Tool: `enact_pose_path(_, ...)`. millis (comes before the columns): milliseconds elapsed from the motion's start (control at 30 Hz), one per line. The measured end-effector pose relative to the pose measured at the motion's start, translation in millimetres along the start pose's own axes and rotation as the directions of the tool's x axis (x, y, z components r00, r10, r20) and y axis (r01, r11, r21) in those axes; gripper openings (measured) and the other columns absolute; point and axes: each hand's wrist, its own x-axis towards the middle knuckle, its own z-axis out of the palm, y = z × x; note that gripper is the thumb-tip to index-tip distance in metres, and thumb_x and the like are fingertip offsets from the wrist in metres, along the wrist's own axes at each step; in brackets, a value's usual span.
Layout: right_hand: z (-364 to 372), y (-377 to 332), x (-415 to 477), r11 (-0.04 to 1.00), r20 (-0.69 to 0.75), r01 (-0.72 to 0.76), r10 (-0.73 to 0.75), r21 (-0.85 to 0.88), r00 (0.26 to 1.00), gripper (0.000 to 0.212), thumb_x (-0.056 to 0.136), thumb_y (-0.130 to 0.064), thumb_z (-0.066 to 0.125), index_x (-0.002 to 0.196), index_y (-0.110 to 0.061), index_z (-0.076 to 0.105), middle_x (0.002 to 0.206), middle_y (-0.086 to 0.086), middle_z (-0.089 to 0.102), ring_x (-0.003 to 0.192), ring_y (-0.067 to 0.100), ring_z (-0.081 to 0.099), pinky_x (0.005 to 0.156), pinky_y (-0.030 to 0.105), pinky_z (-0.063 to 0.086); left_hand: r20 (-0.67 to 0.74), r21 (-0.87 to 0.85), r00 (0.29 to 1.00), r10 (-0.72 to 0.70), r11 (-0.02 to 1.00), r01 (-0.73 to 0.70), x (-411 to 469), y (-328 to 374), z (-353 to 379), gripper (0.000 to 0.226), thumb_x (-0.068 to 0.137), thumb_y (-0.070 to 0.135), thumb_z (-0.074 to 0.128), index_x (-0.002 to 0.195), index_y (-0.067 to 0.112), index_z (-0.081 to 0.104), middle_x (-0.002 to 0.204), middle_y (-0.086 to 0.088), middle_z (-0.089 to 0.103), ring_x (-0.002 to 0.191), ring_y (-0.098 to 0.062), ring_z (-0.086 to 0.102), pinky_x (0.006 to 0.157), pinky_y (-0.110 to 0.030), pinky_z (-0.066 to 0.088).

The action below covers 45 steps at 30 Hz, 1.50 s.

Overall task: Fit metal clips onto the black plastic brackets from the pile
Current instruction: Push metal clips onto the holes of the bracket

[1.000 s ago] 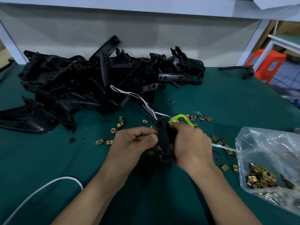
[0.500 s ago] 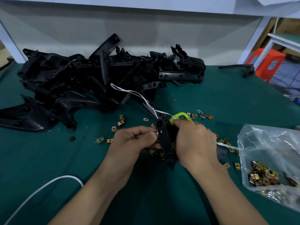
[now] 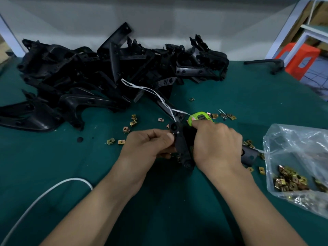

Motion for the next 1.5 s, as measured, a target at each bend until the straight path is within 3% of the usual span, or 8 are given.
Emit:
enact_pose_path(367, 4.2, -15.0, -6.4, 0.999, -0.005, 0.040, -0.040, 0.037, 0.999, 0.030, 0.068, -0.007, 0.060, 0.074, -0.029, 0.040, 0.052, -0.006, 0.026, 0.050, 0.023, 0.029, 0.046, 0.026, 0.008, -0.079, 0.089, 0.996, -0.032, 0.995, 0.039, -5.2, 8.0, -2.5, 0.026, 0.085, 0.021, 0.076, 0.059, 0.018, 0.073, 0.070, -0.002, 0.069, 0.067, -0.008, 0.064, 0.062, -0.020, 0.054)
enact_pose_path(667, 11.7, -1.9, 2.0, 0.975, 0.030, -0.074, 0.069, 0.211, 0.997, 0.035, 0.075, -0.009, 0.061, 0.097, -0.036, 0.058, 0.064, -0.005, 0.048, 0.065, 0.031, 0.043, 0.062, 0.033, 0.031, -0.077, 0.214, 0.981, 0.176, 0.964, -0.156, 0.9, 7.8, -6.3, 0.007, 0.087, 0.036, 0.076, 0.086, 0.034, 0.082, 0.082, 0.007, 0.079, 0.080, -0.008, 0.074, 0.077, -0.019, 0.056)
enact_pose_path(767, 12.2, 13.5, 9.1, 0.957, 0.051, -0.163, 0.156, 0.240, 0.987, 0.034, 0.074, -0.014, 0.064, 0.103, -0.033, 0.063, 0.072, 0.001, 0.059, 0.068, 0.030, 0.042, 0.066, 0.034, 0.033, -0.004, 0.719, 0.955, 0.296, 0.664, -0.203, 1.2, 3.2, -18.8, 0.021, 0.079, 0.035, 0.079, 0.079, 0.055, 0.074, 0.073, 0.026, 0.070, 0.073, 0.001, 0.065, 0.063, -0.006, 0.046)
enact_pose_path(867, 13.9, 24.4, 14.0, 0.935, 0.044, -0.225, 0.221, 0.273, 0.974, 0.028, 0.076, -0.018, 0.065, 0.100, -0.031, 0.066, 0.076, 0.005, 0.064, 0.069, 0.031, 0.043, 0.066, 0.035, 0.035, 0.146, 0.914, 0.956, 0.254, 0.336, -0.229, 0.3, -3.6, -16.7, 0.012, 0.078, 0.047, 0.079, 0.088, 0.050, 0.074, 0.081, 0.027, 0.063, 0.089, 0.000, 0.049, 0.077, -0.024, 0.049)
enact_pose_path(1067, 13.7, 20.3, 11.1, 0.924, 0.065, -0.199, 0.188, 0.326, 0.980, 0.033, 0.073, -0.015, 0.066, 0.101, -0.033, 0.067, 0.065, -0.003, 0.044, 0.069, 0.032, 0.042, 0.066, 0.035, 0.034, 0.239, 0.926, 0.885, 0.399, 0.182, -0.332, 3.2, -13.1, -11.2, 0.006, 0.087, 0.027, 0.078, 0.086, 0.032, 0.079, 0.078, 0.018, 0.065, 0.081, -0.008, 0.052, 0.067, -0.017, 0.032)
enact_pose_path(1133, 14.2, 18.4, 10.2, 0.922, 0.081, -0.180, 0.162, 0.343, 0.983, 0.040, 0.074, -0.016, 0.069, 0.110, -0.033, 0.068, 0.074, 0.002, 0.059, 0.071, 0.031, 0.046, 0.067, 0.036, 0.036, 0.151, 0.916, 0.886, 0.438, 0.275, -0.293, 2.0, -16.3, -8.5, 0.010, 0.091, 0.025, 0.072, 0.083, 0.031, 0.076, 0.076, 0.015, 0.067, 0.075, -0.007, 0.056, 0.065, -0.025, 0.043)
enact_pose_path(1300, 12.4, 15.9, 9.4, 0.912, 0.101, -0.151, 0.121, 0.380, 0.987, 0.041, 0.074, -0.017, 0.071, 0.112, -0.031, 0.066, 0.088, 0.005, 0.069, 0.071, 0.029, 0.044, 0.066, 0.035, 0.035, -0.137, 0.473, 0.966, 0.221, 0.871, -0.132, 1.9, -6.0, -1.1, 0.020, 0.090, 0.024, 0.062, 0.076, 0.033, 0.074, 0.068, 0.008, 0.075, 0.057, -0.012, 0.072, 0.047, -0.020, 0.049)
enact_pose_path(1500, 9.8, 14.1, 8.3, 0.905, 0.133, -0.140, 0.094, 0.401, 0.987, 0.042, 0.071, -0.012, 0.067, 0.107, -0.033, 0.064, 0.087, 0.005, 0.067, 0.073, 0.030, 0.044, 0.067, 0.034, 0.033, -0.007, -0.019, 1.000, -0.008, 1.000, 0.007, -2.0, -0.3, 3.1, 0.016, 0.086, 0.006, 0.073, 0.081, 0.019, 0.081, 0.084, -0.011, 0.078, 0.073, -0.018, 0.075, 0.059, -0.021, 0.055)
